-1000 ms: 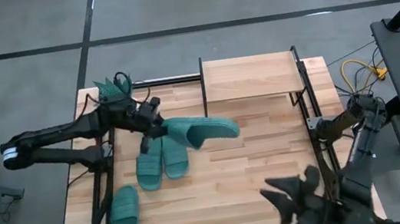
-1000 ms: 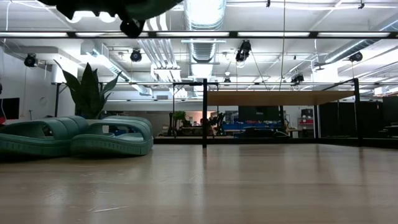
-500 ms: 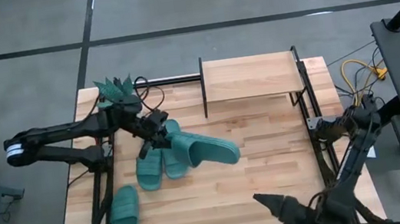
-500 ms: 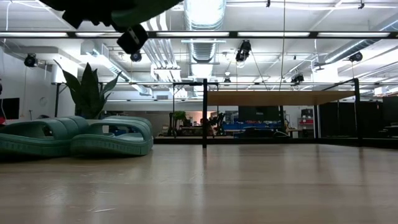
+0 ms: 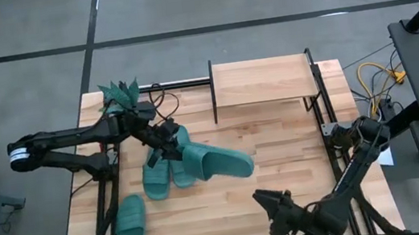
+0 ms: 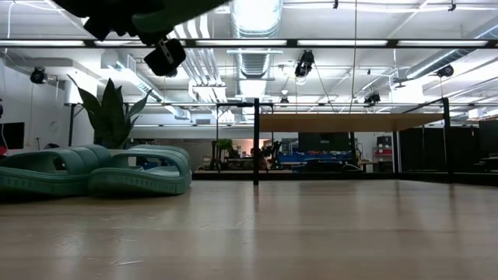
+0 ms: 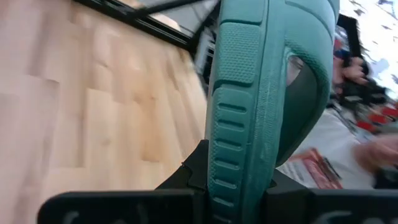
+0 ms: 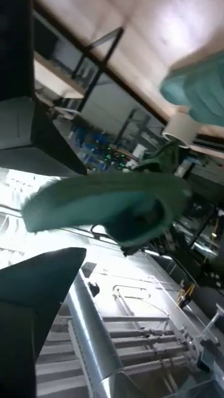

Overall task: Pick and place slides into the shelf
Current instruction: Put the bottom right green slipper on the shelf

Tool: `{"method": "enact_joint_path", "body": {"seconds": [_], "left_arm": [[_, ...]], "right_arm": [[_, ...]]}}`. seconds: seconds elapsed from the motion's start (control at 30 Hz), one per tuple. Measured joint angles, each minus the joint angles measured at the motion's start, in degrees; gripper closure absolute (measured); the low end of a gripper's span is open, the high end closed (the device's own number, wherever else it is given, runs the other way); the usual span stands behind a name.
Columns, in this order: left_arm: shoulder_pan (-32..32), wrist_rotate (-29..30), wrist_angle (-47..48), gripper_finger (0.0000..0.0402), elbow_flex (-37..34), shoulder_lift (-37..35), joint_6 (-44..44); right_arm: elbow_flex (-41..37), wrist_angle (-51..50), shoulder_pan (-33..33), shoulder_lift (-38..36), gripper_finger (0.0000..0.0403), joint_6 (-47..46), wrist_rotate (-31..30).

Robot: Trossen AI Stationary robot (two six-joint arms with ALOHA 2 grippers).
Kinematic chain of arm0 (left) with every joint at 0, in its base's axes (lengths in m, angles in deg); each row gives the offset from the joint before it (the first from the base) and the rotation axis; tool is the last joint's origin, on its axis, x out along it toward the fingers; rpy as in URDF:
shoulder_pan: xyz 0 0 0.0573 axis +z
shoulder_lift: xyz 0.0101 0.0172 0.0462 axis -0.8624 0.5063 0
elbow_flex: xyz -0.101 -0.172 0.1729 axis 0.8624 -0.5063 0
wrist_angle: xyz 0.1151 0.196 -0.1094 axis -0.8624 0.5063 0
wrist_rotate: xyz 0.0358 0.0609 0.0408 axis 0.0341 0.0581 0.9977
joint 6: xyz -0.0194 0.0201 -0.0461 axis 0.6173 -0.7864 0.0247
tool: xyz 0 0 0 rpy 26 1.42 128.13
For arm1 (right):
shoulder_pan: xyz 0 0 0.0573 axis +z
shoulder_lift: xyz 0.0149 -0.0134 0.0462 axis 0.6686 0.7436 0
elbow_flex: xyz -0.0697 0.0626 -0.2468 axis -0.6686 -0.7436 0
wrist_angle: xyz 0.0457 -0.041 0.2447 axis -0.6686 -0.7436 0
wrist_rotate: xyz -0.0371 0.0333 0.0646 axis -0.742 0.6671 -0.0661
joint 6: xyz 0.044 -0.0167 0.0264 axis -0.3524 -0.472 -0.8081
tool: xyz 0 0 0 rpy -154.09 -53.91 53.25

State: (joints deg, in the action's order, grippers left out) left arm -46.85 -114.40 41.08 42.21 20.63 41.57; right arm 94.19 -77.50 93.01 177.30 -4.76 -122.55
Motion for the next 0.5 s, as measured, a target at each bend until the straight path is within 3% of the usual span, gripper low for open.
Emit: {"method": "enact_joint_path", "body": {"seconds": [0.13, 0.5], "left_arm": [[-0.7, -2.2, -0.1, 0.0386, 0.0, 1.1, -0.3], [-0.6, -1.2, -0.7, 0.0379, 0.0, 3.0, -0.5]], "right_arm": [[0.0, -3.6, -1.7, 0.0, 0.0215, -2.3, -0.5], [0.0, -3.3, -2.7, 0.0, 0.0215, -1.9, -0.6]]}}
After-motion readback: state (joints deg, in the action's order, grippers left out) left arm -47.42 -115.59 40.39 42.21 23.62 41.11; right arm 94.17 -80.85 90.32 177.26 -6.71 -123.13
